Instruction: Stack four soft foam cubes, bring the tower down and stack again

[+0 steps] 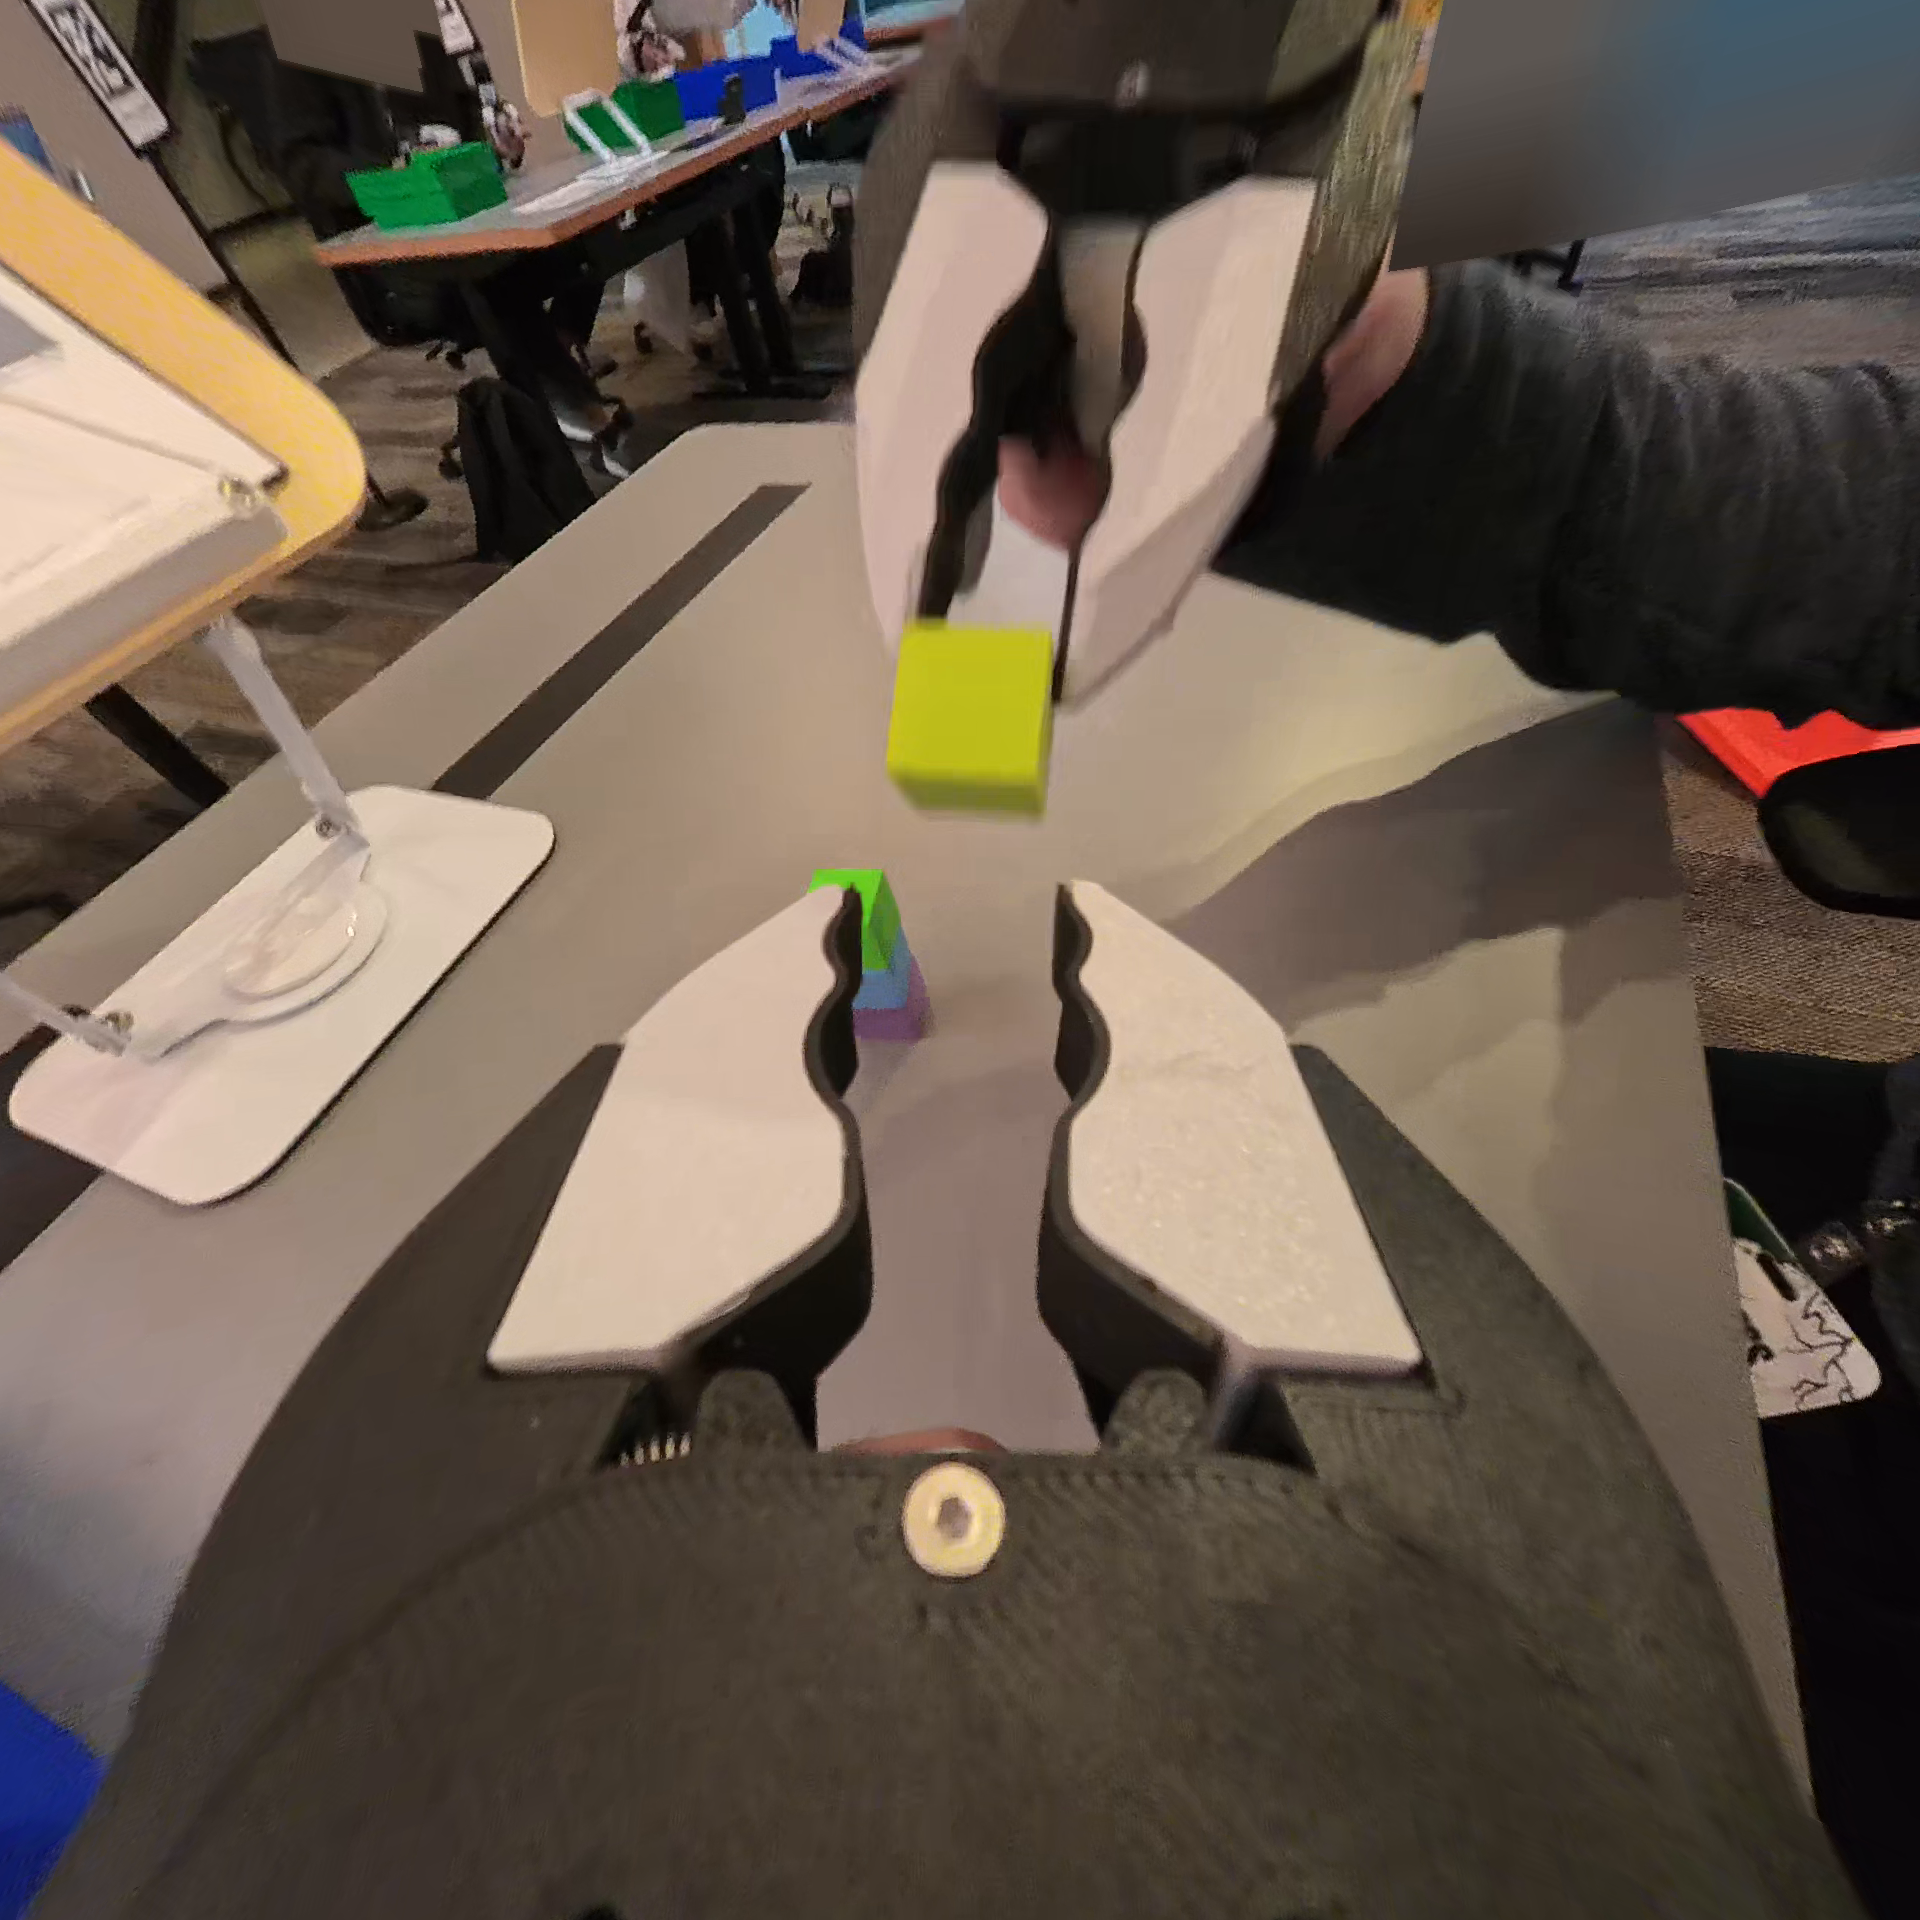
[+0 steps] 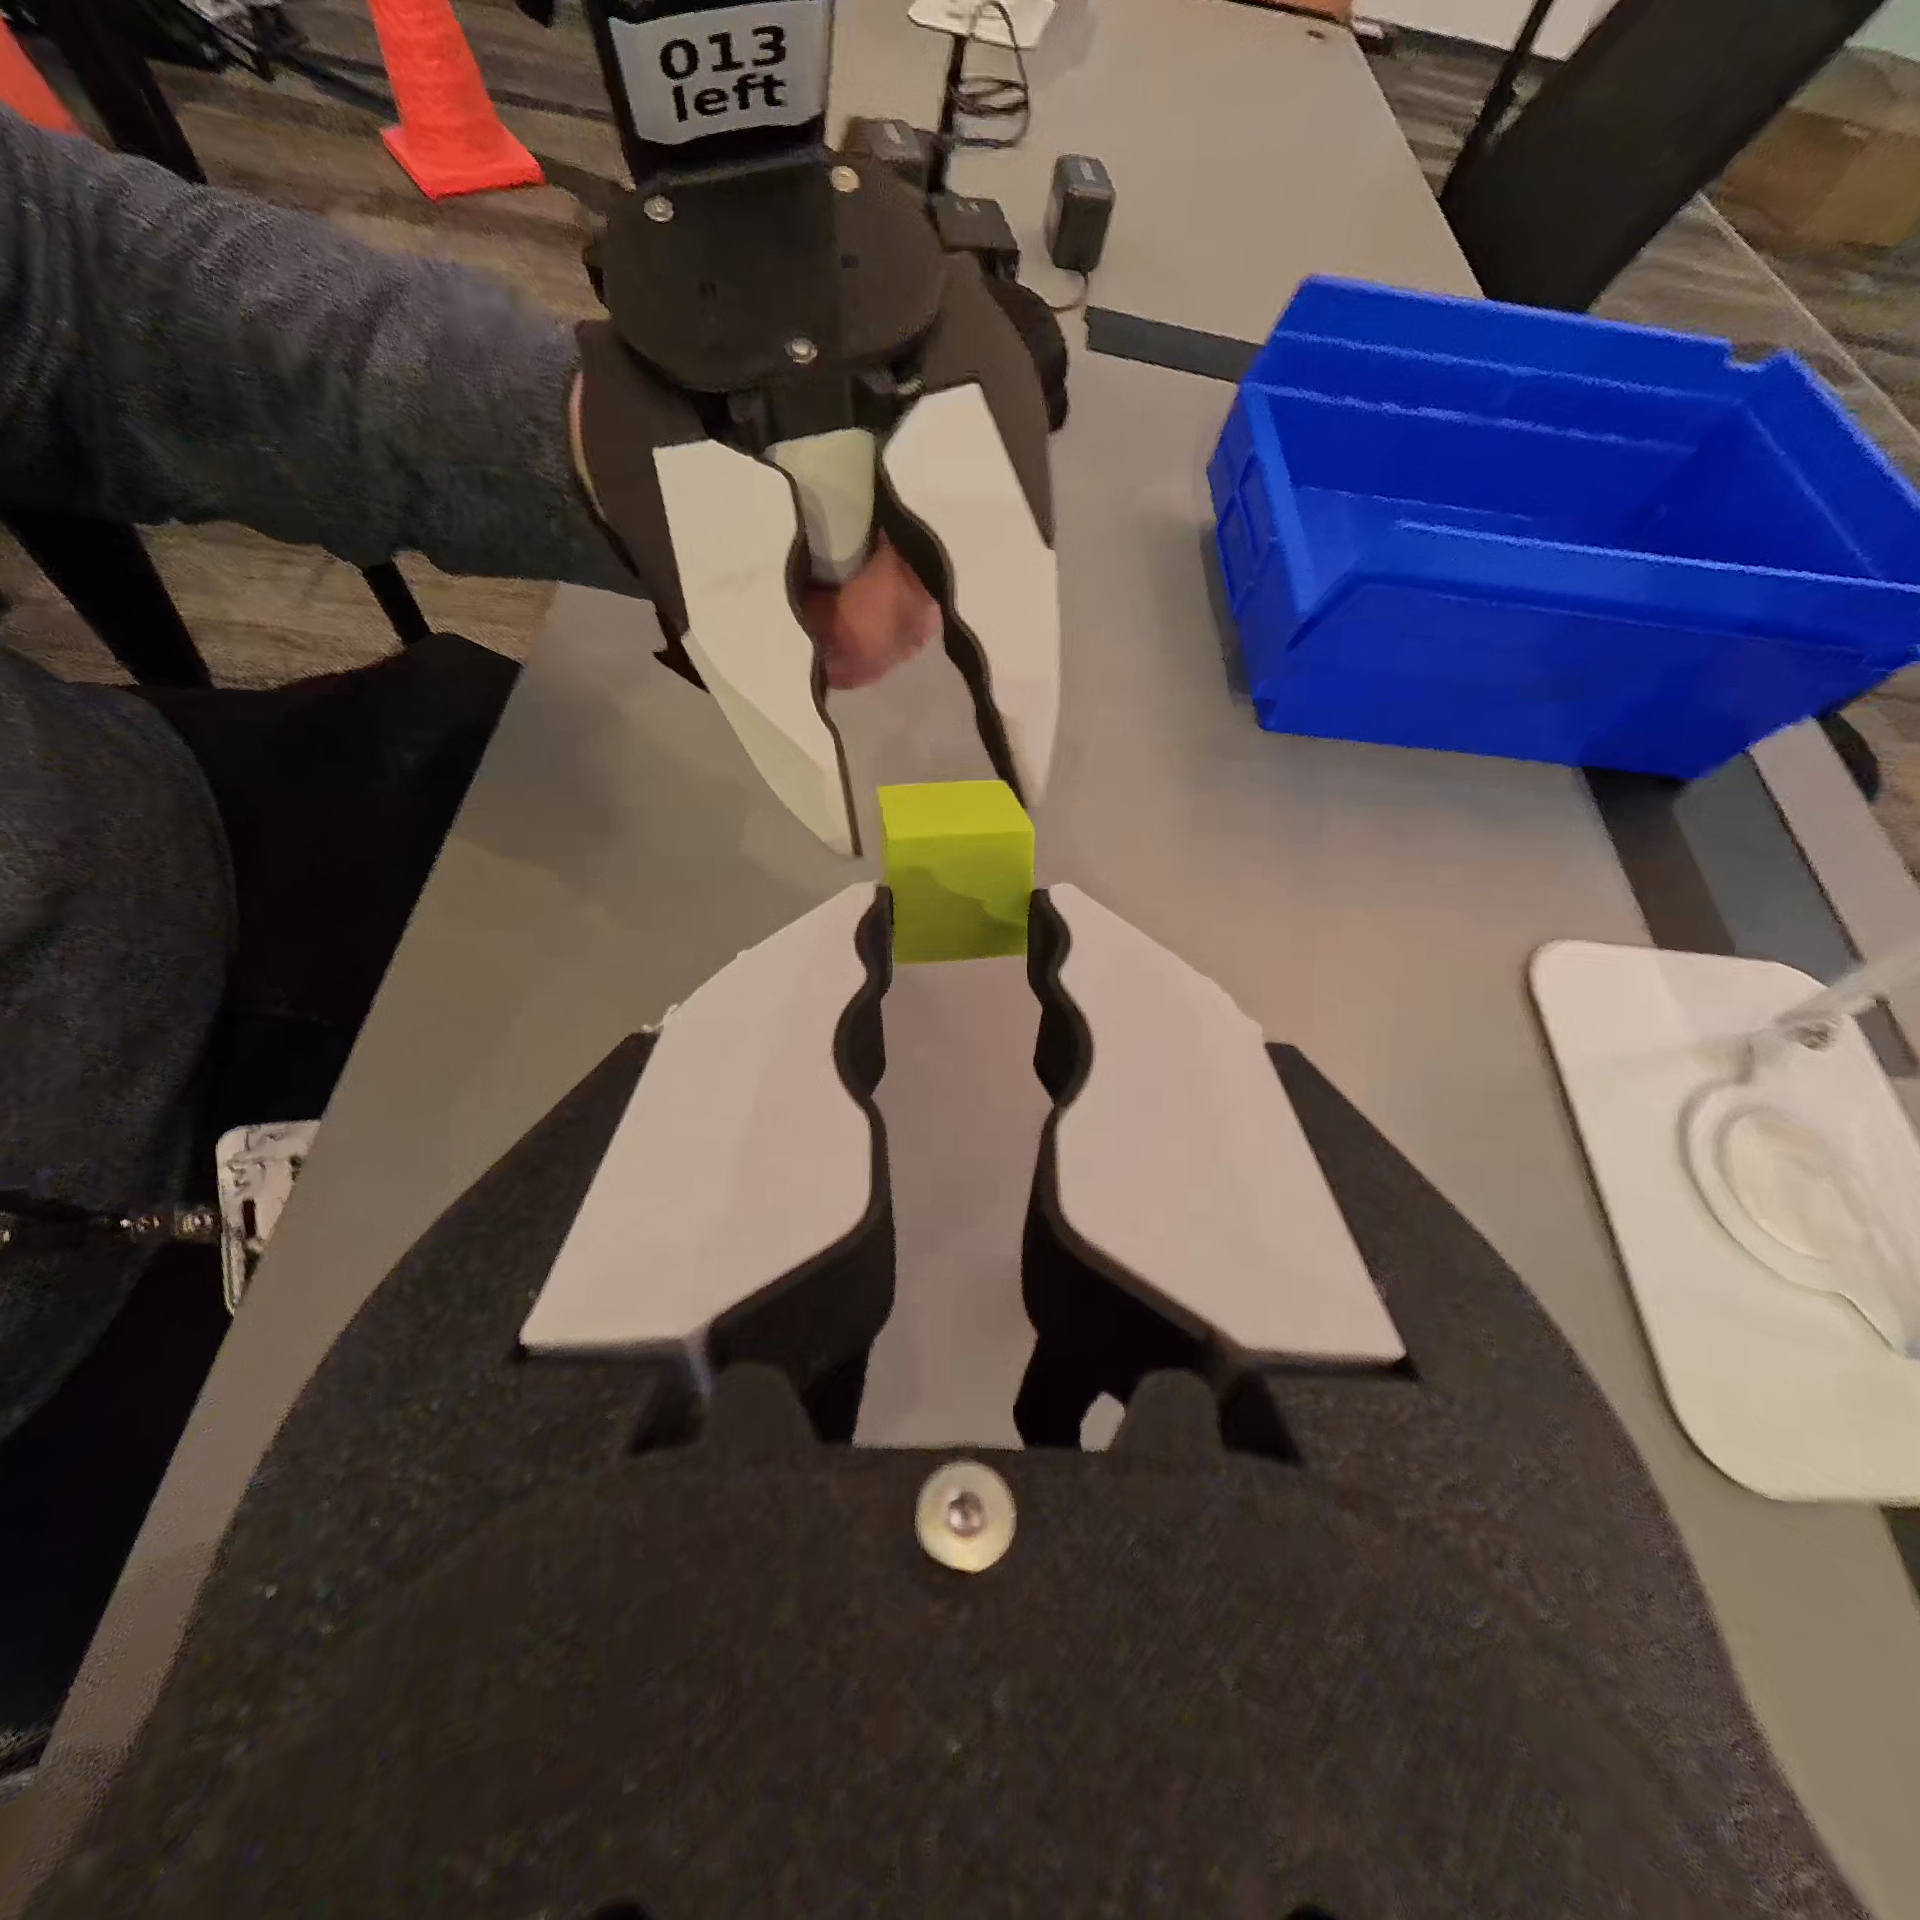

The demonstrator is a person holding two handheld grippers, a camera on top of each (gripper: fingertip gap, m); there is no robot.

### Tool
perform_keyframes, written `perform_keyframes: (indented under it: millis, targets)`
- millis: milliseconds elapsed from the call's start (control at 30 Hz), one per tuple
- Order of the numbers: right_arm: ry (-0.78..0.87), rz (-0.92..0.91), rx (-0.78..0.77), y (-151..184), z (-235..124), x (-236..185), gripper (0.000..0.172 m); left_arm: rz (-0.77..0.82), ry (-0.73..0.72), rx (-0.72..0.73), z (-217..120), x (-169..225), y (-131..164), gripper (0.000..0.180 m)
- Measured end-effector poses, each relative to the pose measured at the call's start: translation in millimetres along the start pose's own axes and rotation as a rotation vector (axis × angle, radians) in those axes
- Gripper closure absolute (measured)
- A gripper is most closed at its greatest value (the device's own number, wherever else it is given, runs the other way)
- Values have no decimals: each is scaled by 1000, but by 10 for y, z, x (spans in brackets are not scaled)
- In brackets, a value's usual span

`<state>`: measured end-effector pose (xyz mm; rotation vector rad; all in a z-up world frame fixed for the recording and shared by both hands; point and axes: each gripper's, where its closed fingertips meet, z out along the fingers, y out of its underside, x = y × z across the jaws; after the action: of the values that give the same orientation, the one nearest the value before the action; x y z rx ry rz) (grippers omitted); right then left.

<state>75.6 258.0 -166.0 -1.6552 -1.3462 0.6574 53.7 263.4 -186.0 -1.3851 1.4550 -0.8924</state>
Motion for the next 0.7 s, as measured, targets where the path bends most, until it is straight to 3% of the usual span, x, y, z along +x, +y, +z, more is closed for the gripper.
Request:
perform_keyframes:
  millis: [167,333,700]
  targets:
    - [95,-25,-266,285,-318,390,147,-70,-69,-156,26,-270,536,149]
    - [86,-45,-556,634,-370,601,147,-125,-115,-321,88,-420,1116,151]
    - [10,-120,-823,859,-90,659,147,-162,-176,-548,16,-556,1735,146]
